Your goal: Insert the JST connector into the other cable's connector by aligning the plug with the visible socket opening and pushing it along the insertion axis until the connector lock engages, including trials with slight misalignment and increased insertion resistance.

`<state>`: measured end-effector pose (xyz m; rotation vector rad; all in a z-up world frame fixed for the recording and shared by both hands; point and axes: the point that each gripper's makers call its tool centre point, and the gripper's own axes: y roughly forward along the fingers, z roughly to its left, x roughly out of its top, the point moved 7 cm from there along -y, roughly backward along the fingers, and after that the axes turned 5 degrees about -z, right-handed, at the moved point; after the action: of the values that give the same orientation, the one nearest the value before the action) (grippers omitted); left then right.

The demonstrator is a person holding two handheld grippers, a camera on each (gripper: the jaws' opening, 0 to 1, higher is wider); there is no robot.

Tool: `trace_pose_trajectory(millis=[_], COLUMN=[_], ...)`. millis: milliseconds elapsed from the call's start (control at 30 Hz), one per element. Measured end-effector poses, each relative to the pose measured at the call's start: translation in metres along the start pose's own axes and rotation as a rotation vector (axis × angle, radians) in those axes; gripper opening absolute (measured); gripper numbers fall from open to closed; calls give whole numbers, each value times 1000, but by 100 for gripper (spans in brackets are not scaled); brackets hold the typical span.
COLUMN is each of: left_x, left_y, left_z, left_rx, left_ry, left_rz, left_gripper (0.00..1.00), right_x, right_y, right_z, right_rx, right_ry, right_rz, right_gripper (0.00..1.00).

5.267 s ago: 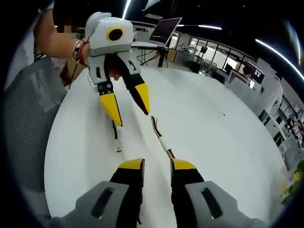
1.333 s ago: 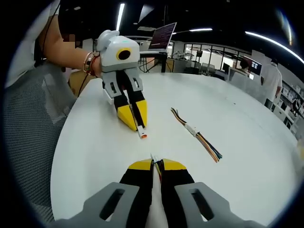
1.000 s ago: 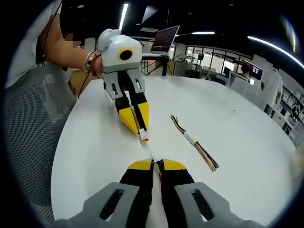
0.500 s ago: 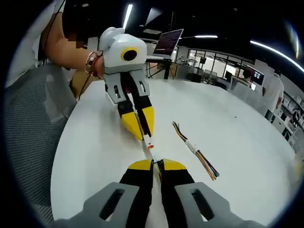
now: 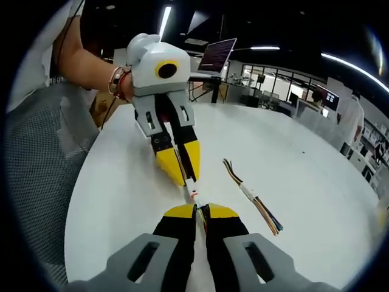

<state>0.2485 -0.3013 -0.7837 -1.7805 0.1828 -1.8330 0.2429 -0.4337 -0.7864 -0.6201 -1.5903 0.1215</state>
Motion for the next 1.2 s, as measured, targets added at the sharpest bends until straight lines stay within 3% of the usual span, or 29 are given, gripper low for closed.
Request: trace_pose_trajectory(millis=[1200], left_x=[0], left_y=[3], left_z=[-2], left_rx=[11], left_ry=[-20], left_rz=[-8], left_gripper=[0], right_x=[1], right_y=[4], right_z=[2], right_rx=[8], right_ry=[-37], right_rz=[25], right_gripper=[2])
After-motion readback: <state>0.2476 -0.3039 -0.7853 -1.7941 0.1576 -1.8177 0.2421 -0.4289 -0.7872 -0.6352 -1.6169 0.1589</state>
